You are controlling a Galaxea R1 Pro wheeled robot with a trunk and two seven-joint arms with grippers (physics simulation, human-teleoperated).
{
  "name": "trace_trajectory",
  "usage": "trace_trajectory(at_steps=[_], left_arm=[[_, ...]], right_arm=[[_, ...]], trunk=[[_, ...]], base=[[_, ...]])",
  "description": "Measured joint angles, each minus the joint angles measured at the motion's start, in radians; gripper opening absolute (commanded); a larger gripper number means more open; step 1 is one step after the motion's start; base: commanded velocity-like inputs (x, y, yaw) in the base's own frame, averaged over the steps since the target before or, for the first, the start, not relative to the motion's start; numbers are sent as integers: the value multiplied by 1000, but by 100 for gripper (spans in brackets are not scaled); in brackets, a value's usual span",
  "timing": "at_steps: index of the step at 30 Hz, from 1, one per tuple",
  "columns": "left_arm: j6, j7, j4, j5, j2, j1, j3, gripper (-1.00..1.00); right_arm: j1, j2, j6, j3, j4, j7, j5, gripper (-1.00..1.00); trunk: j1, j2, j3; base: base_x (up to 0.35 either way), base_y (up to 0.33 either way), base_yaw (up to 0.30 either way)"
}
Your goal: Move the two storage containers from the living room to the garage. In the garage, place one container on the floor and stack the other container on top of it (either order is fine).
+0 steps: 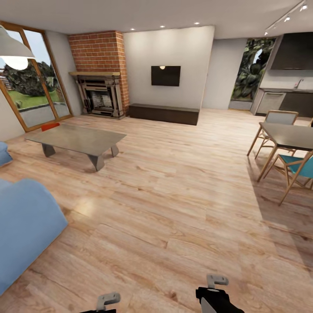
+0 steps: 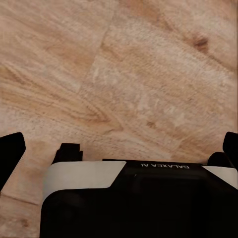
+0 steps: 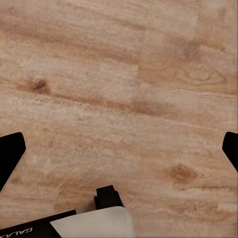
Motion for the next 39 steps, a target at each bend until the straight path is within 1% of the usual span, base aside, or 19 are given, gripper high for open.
trace_trajectory(at_steps=[39], left_arm=[[0, 0, 0, 0, 0, 0, -1, 100]], right_arm=[[0, 0, 0, 0, 0, 0, 0, 100]], trunk=[[0, 0, 0]], base=[[326, 0, 0]])
